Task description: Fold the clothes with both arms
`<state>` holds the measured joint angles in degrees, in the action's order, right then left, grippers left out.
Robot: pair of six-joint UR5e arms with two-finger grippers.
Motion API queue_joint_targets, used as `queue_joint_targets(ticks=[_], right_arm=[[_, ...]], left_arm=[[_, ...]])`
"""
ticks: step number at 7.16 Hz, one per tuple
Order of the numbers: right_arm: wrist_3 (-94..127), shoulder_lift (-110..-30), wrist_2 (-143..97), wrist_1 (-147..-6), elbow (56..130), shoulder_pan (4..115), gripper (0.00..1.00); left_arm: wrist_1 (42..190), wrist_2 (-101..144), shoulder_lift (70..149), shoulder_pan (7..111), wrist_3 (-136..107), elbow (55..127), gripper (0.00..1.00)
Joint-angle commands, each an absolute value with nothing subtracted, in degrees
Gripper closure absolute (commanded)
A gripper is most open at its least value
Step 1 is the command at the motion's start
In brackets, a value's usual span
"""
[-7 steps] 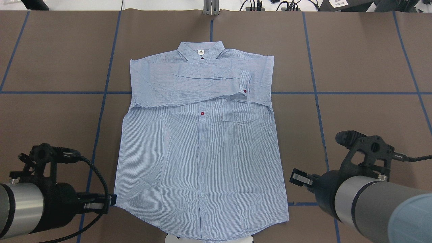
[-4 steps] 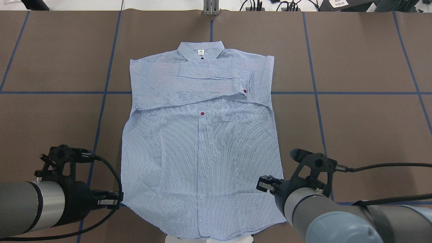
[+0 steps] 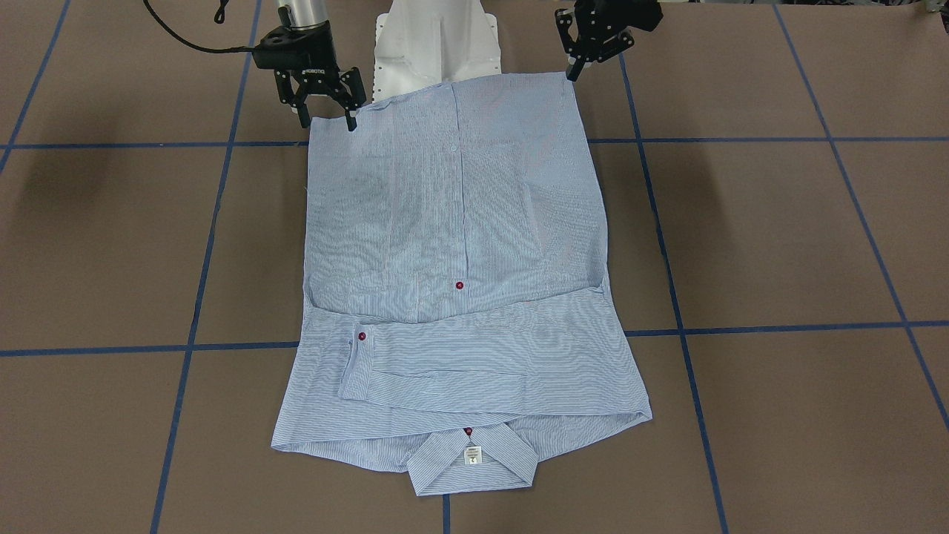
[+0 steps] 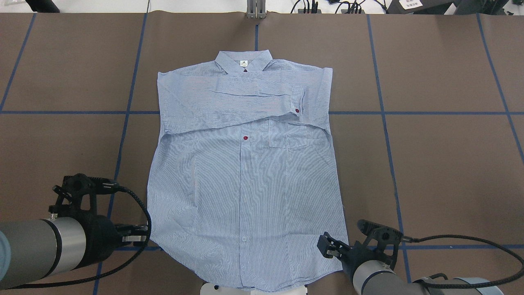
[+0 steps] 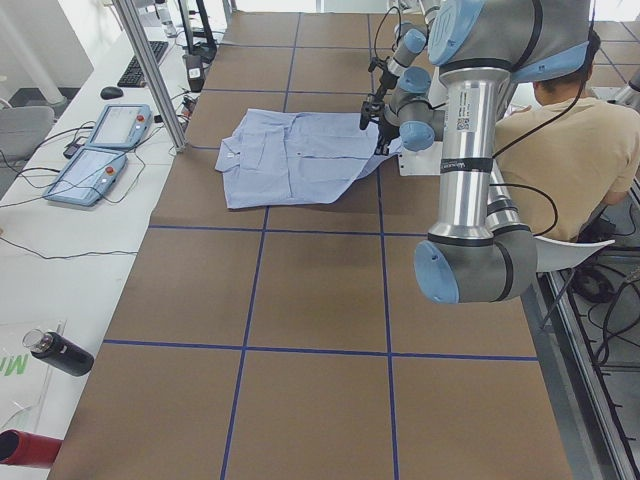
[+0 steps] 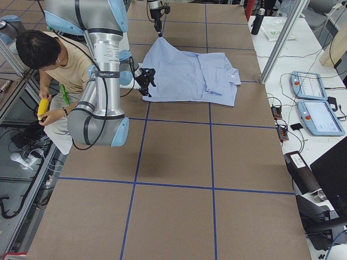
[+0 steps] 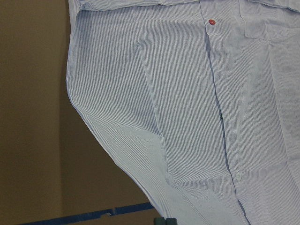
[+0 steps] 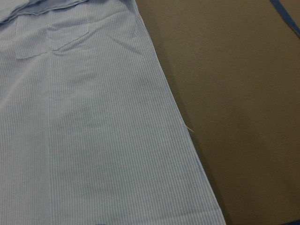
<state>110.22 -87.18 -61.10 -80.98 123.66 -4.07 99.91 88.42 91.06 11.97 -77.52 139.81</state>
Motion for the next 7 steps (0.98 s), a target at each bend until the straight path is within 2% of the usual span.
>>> queue_joint_targets(ticks=[1,7], right_arm=[[115.0,-90.2,-58.0,-80.2,123.0,-8.1,0.23],[117.2,-90.1,-55.1,-80.2,120.7,-11.9,0.37]], left_arm=[[99.8,87.0,91.1,11.5,-77.4,139.3,1.0],[99.8,85.8,91.1,11.1,-77.4,139.3,1.0]])
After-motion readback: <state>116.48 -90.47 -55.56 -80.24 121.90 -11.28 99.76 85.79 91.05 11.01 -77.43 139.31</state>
